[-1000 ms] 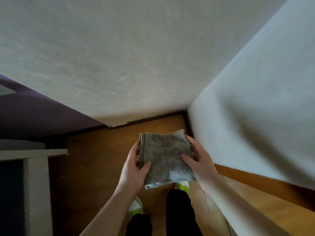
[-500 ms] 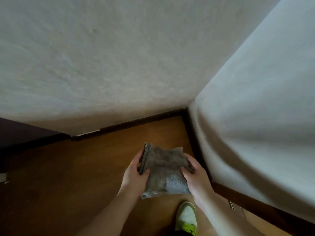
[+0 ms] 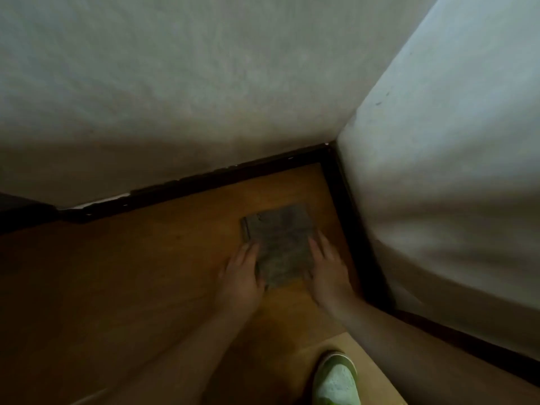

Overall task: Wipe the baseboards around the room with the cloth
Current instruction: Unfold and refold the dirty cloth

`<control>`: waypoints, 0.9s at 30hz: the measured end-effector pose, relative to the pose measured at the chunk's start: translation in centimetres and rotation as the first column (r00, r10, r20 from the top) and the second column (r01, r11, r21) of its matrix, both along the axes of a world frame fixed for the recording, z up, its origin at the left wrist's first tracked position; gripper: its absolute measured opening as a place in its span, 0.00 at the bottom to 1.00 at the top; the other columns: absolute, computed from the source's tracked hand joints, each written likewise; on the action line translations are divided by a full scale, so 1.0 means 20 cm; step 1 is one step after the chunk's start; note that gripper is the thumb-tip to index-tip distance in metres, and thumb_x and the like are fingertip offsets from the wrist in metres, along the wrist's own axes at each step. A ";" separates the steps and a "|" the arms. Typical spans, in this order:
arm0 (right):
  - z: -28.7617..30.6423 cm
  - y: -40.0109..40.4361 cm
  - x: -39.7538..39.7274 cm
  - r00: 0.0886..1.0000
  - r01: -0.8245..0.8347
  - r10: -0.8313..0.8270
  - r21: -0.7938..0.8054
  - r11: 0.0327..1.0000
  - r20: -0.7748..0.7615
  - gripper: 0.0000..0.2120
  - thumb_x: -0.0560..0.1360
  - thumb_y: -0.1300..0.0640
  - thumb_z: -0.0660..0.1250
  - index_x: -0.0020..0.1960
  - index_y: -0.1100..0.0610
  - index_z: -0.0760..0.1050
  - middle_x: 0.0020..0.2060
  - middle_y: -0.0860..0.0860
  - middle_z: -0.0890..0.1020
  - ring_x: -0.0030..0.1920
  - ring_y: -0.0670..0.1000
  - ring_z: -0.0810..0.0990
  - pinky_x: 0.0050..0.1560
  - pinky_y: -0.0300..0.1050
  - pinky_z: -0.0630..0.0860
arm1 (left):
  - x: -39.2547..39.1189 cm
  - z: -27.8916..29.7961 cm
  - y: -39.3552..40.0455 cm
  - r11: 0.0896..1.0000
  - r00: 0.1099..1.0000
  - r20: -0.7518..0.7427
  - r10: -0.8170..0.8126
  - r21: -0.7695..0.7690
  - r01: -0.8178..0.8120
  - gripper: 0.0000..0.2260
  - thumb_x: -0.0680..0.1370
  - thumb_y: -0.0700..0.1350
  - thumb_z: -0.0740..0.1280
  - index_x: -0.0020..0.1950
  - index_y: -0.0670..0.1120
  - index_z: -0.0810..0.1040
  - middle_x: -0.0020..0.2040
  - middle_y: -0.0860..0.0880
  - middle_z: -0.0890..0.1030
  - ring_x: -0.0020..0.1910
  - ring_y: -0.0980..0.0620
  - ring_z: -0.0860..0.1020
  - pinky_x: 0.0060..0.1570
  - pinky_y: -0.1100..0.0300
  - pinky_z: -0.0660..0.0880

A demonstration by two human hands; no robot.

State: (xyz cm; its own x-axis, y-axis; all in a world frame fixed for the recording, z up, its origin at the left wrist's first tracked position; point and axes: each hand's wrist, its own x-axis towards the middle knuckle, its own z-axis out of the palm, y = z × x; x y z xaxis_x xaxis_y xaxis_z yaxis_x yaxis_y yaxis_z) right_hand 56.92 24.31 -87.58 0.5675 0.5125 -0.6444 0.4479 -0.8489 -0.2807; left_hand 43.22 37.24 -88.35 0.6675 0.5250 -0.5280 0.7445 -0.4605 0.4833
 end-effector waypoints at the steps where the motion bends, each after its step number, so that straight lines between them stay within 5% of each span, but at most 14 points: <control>1: -0.04 0.01 -0.02 0.999 -0.053 0.053 -0.010 0.999 -0.011 0.36 0.83 0.53 0.60 0.82 0.48 0.41 0.81 0.47 0.39 0.80 0.53 0.45 0.78 0.52 0.53 | 0.02 -0.05 0.00 0.990 0.994 -0.024 -0.109 0.083 0.111 0.29 0.83 0.50 0.59 0.82 0.52 0.50 0.82 0.52 0.53 0.80 0.51 0.51 0.77 0.50 0.51; 4: -0.14 0.08 -0.03 0.991 -0.133 0.133 0.021 0.991 -0.012 0.35 0.83 0.55 0.56 0.81 0.49 0.38 0.80 0.46 0.37 0.80 0.51 0.42 0.78 0.51 0.50 | 0.08 -0.17 0.03 0.904 0.934 -0.131 -0.333 0.236 0.356 0.32 0.83 0.56 0.55 0.82 0.51 0.41 0.82 0.51 0.42 0.80 0.51 0.40 0.77 0.50 0.41; 9: -0.28 0.23 -0.03 0.995 -0.099 0.099 0.001 0.995 -0.002 0.34 0.84 0.51 0.52 0.80 0.48 0.33 0.78 0.45 0.31 0.79 0.50 0.36 0.78 0.54 0.47 | 0.10 -0.34 0.11 0.780 0.815 -0.272 -0.511 0.251 0.573 0.39 0.80 0.67 0.51 0.79 0.50 0.32 0.79 0.49 0.31 0.79 0.48 0.33 0.74 0.51 0.32; 14: -0.36 0.32 -0.07 0.997 0.028 -0.025 -0.035 0.999 0.072 0.30 0.84 0.42 0.42 0.80 0.47 0.32 0.78 0.48 0.30 0.79 0.50 0.34 0.77 0.55 0.39 | 0.13 -0.37 0.17 0.747 0.795 -0.237 -0.559 0.272 0.607 0.41 0.78 0.70 0.50 0.75 0.51 0.27 0.78 0.48 0.28 0.75 0.50 0.27 0.73 0.51 0.29; 27: -0.43 0.44 0.43 0.983 0.063 -0.072 0.056 0.996 0.167 0.29 0.84 0.46 0.47 0.81 0.47 0.40 0.80 0.48 0.36 0.80 0.52 0.40 0.77 0.54 0.45 | 0.69 -0.36 0.39 0.681 0.722 -0.256 -0.643 0.242 0.691 0.45 0.77 0.70 0.57 0.80 0.50 0.33 0.80 0.46 0.32 0.79 0.46 0.35 0.77 0.50 0.40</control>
State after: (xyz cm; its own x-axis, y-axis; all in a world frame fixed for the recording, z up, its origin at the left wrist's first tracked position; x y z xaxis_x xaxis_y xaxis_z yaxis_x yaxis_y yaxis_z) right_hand 65.61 33.11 -96.27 0.7003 0.4986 -0.5108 0.4344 -0.8656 -0.2493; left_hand 57.01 45.11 -95.48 0.8354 0.1143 -0.5376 0.2282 -0.9620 0.1501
